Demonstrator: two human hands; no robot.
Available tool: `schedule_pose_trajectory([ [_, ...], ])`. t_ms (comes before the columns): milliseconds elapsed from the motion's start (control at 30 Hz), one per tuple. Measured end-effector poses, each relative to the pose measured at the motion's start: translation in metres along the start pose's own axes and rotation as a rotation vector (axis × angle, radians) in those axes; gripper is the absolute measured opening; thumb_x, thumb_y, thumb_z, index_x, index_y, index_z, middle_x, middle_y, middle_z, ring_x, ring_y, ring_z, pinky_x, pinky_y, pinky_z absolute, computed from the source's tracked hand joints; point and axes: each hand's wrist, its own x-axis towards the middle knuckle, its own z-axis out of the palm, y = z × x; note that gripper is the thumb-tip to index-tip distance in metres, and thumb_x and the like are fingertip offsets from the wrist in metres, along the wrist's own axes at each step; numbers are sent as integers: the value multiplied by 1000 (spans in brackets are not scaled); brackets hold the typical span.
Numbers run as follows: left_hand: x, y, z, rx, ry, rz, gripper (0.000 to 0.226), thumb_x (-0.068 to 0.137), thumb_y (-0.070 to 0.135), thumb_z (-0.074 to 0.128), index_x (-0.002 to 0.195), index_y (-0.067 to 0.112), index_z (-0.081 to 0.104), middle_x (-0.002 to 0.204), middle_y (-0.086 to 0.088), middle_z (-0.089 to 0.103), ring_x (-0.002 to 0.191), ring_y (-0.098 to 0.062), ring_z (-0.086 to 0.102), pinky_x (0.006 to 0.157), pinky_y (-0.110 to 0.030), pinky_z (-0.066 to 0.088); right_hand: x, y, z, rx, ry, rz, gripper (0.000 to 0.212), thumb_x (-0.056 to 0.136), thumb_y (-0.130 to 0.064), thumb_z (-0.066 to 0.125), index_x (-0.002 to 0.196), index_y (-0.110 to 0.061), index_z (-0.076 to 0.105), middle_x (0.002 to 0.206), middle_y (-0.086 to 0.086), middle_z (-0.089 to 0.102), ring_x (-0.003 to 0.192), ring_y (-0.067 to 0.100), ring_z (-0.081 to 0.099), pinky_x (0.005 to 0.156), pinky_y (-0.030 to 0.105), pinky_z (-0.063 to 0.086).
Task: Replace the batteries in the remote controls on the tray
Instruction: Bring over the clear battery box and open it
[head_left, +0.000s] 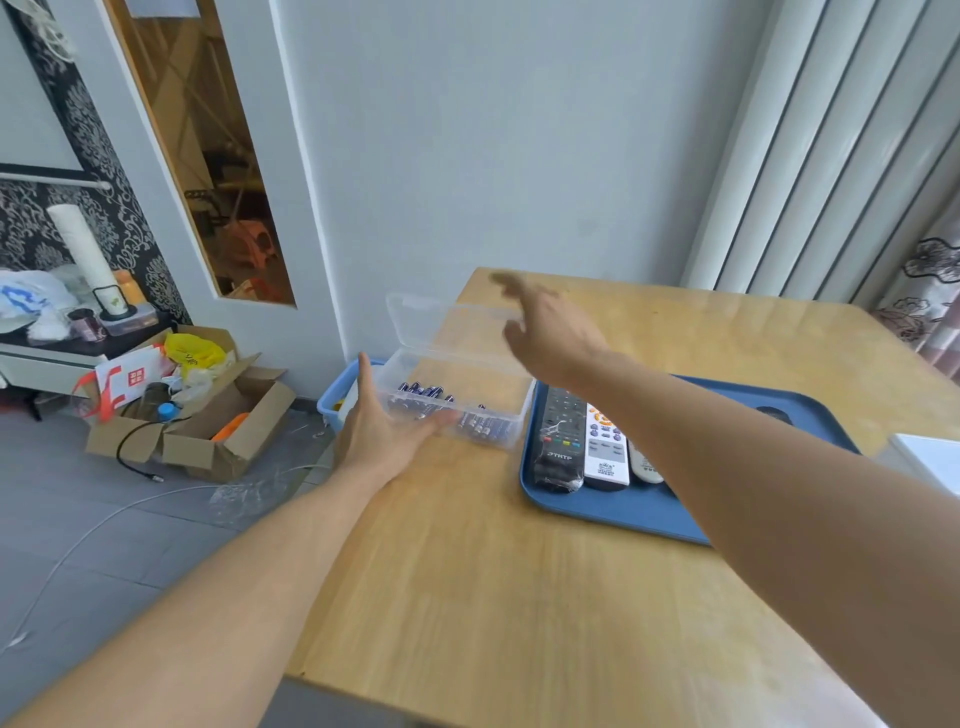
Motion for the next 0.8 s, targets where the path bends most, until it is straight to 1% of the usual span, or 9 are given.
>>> schedule_pose_trajectory([
  [67, 0, 1, 1, 5, 4, -8, 127, 67, 75, 75, 160, 40, -4, 163, -1, 36, 144, -29, 40, 95, -37, 38, 2, 15, 2, -21, 204, 67, 58, 95, -6, 49, 146, -32, 39, 143, 1, 45, 108, 31, 59, 71, 35, 46],
  [167, 2, 2, 5, 40, 41, -9, 121, 68, 80, 71, 161, 37, 7, 162, -2, 37, 143, -29, 41, 98, -40, 39, -3, 31, 10, -191, 282, 75, 60, 83, 10, 51, 133, -25, 52, 131, 3, 47, 110, 28, 55, 73, 32, 37],
  [233, 3, 1, 6, 85, 53, -7, 116, 67, 83, 68, 159, 36, 15, 159, -2, 41, 141, -29, 44, 100, -42, 40, -7, 38, 19, -269, 219, 45, 59, 78, 13, 49, 123, -23, 61, 125, 4, 52, 114, 26, 51, 84, 32, 38],
  [300, 5, -1, 6, 91, 58, -6, 112, 66, 84, 68, 156, 35, 22, 155, -2, 46, 138, -30, 46, 99, -42, 41, -9, 46, 28, -276, 62, 60, 51, 83, 8, 51, 118, -26, 66, 128, 2, 57, 119, 23, 50, 95, 34, 37],
  [400, 3, 0, 7, 72, 69, 9, 105, 65, 83, 69, 151, 35, 29, 149, 0, 51, 135, -28, 49, 95, -40, 42, -12, 54, 35, -173, -133, 122, 37, 95, -7, 50, 121, -28, 65, 133, 1, 61, 125, 23, 46, 98, 36, 35],
  [533, 3, 0, 8, 51, 81, 29, 101, 68, 78, 72, 149, 33, 33, 146, 2, 53, 133, -28, 50, 89, -37, 40, -15, 56, 26, -109, -156, 105, 30, 101, -21, 48, 125, -30, 65, 144, -1, 52, 133, 24, 43, 107, 39, 34],
  [633, 4, -3, 7, 91, 89, 32, 117, 62, 88, 67, 156, 33, 24, 156, 1, 44, 141, -29, 44, 103, -44, 41, -21, 62, 15, -84, -36, 107, 25, 98, -18, 52, 114, -29, 68, 128, -2, 60, 120, 21, 52, 88, 33, 44],
  [700, 5, -7, 9, 166, 131, 122, 116, 67, 91, 58, 159, 31, 20, 163, 0, 34, 149, -26, 32, 116, -47, 33, -28, 68, 8, -71, -75, 116, 25, 94, -16, 53, 106, -30, 70, 117, -6, 65, 109, 17, 59, 75, 31, 49],
  [800, 3, -7, 12, 405, 189, 444, 89, 91, 80, 32, 161, 25, 22, 168, -3, 22, 156, -21, 15, 127, -45, 11, -43, 71, 0, -84, -295, 69, 24, 90, -22, 56, 104, -34, 71, 117, -8, 69, 109, 19, 63, 86, 39, 56],
])
